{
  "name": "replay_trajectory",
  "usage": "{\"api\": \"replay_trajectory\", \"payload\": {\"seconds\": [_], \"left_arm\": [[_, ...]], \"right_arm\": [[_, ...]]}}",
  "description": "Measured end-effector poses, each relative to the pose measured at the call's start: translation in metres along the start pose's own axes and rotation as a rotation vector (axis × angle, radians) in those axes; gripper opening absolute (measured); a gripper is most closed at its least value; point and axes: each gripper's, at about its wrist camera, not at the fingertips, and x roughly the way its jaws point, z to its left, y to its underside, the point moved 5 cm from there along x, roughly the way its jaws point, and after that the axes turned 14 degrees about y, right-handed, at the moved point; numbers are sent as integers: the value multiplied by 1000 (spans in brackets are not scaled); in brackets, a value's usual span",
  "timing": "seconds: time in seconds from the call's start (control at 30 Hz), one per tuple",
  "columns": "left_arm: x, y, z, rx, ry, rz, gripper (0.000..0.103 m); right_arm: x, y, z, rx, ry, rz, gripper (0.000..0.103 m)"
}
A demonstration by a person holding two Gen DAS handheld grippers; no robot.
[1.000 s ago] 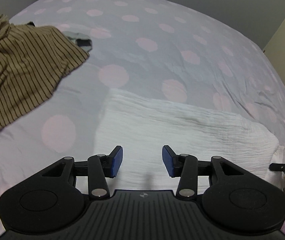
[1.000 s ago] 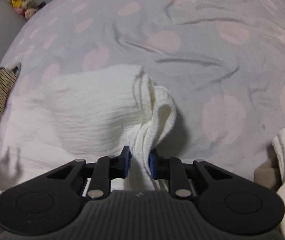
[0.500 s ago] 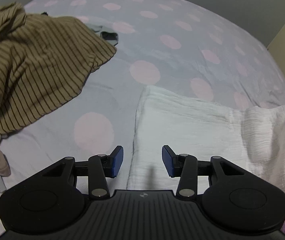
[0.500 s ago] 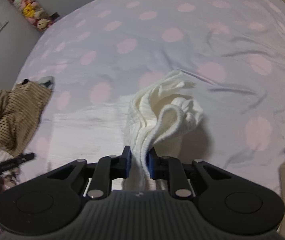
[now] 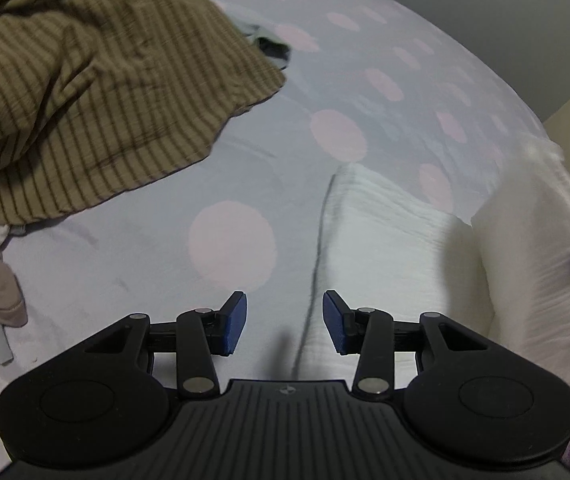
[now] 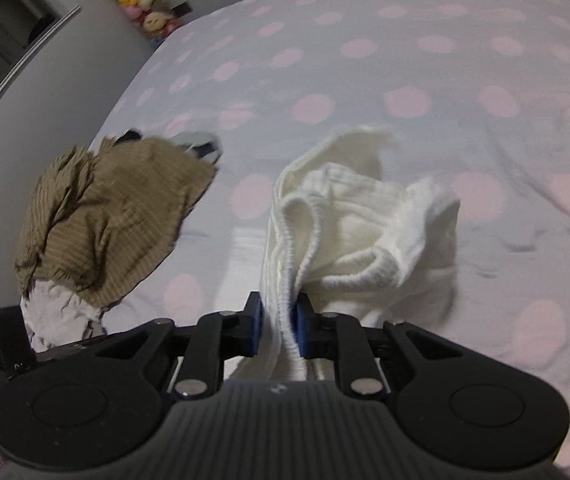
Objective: Fold clothes
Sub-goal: 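Lift the folded white trousers with the right gripper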
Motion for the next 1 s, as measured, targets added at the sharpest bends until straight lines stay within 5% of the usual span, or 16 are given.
{"api": "replay_trajectory", "payload": {"seconds": [0.27,0.67,0.73,1.0], "left_arm": [[-7,-8,34,-124,44,-15,32],[6,-9,30,-122,113,16,32],[10,-9,31,-134,140,21,32],[-1,-18,21,-97,203,-91,32]], "right_arm": [[41,14,63,-75,-1,5,19],[115,42,100,-222,71,83,23],[115,43,103,-234,41,84,34],[65,39,95,-252,-30,-7,42]]}}
